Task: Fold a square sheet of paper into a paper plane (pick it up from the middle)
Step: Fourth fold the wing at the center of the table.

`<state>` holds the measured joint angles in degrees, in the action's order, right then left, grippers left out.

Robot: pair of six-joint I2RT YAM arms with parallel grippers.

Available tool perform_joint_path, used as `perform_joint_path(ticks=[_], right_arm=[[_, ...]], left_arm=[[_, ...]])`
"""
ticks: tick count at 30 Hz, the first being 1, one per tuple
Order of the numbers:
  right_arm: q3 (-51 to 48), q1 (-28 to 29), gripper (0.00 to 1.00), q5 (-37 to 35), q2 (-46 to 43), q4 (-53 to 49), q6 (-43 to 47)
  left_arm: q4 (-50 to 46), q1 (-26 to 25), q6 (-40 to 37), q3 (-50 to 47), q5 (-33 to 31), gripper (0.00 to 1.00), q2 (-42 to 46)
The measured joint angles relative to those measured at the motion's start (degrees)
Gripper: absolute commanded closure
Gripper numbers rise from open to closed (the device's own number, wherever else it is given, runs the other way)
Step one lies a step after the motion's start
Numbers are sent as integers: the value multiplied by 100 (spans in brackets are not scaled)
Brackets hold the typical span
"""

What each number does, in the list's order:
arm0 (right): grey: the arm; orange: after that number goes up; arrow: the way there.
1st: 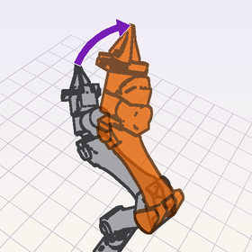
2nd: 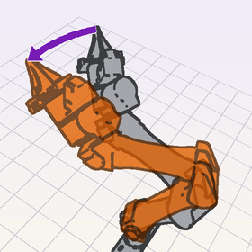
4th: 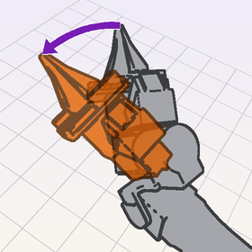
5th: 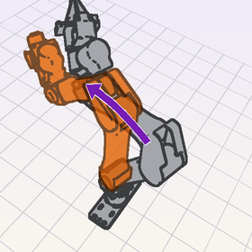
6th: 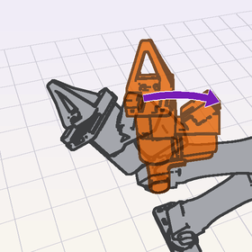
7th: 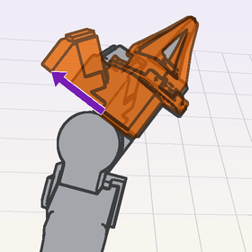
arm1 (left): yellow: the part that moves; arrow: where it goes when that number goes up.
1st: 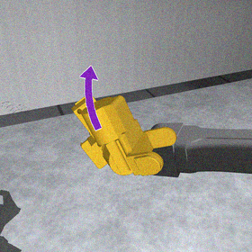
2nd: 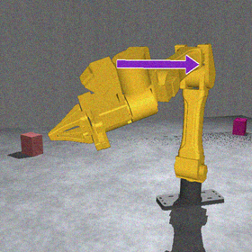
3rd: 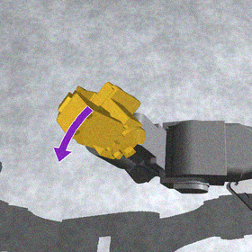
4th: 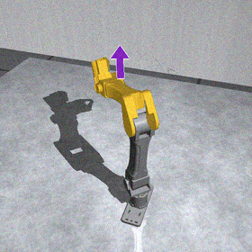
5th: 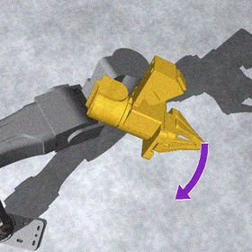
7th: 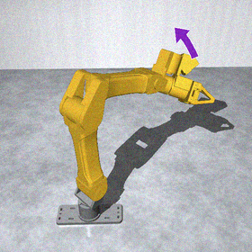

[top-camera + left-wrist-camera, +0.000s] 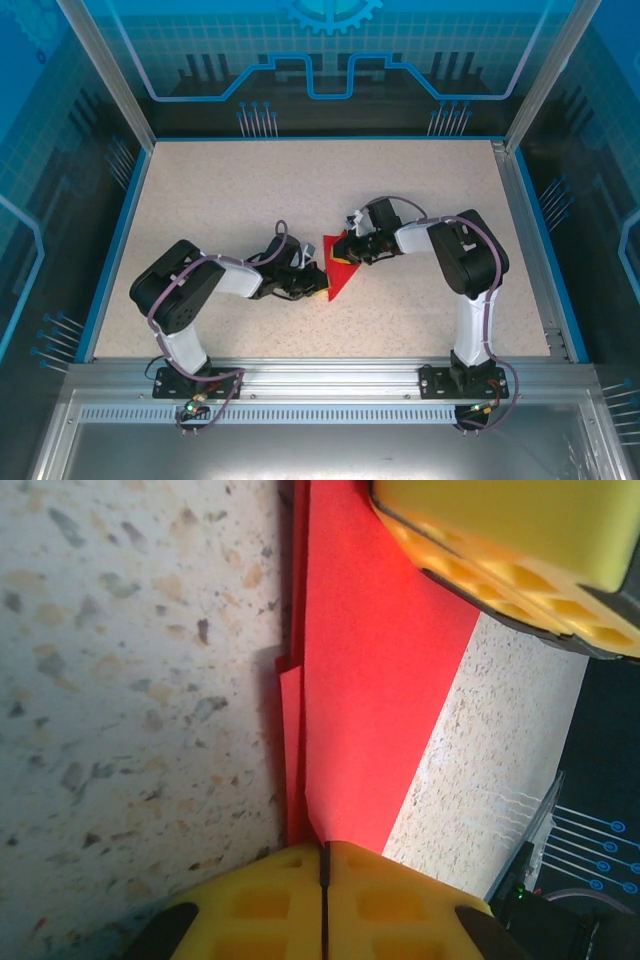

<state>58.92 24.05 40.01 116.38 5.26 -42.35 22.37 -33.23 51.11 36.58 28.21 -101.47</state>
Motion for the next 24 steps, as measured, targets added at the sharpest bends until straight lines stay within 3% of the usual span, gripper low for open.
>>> perform_joint_path(ticks=[4,17,24], right_arm=[[0,0,89,2,0,-2,0],[-7,0,89,-7,0,0,17],[-7,0,89,-17,0,-7,42]], left_arm=[[-133,7,-155,92,131,87,-20],[-450,-52,-476,251,352,98,-109],[-721,-46,-651,474,555,91,-247]])
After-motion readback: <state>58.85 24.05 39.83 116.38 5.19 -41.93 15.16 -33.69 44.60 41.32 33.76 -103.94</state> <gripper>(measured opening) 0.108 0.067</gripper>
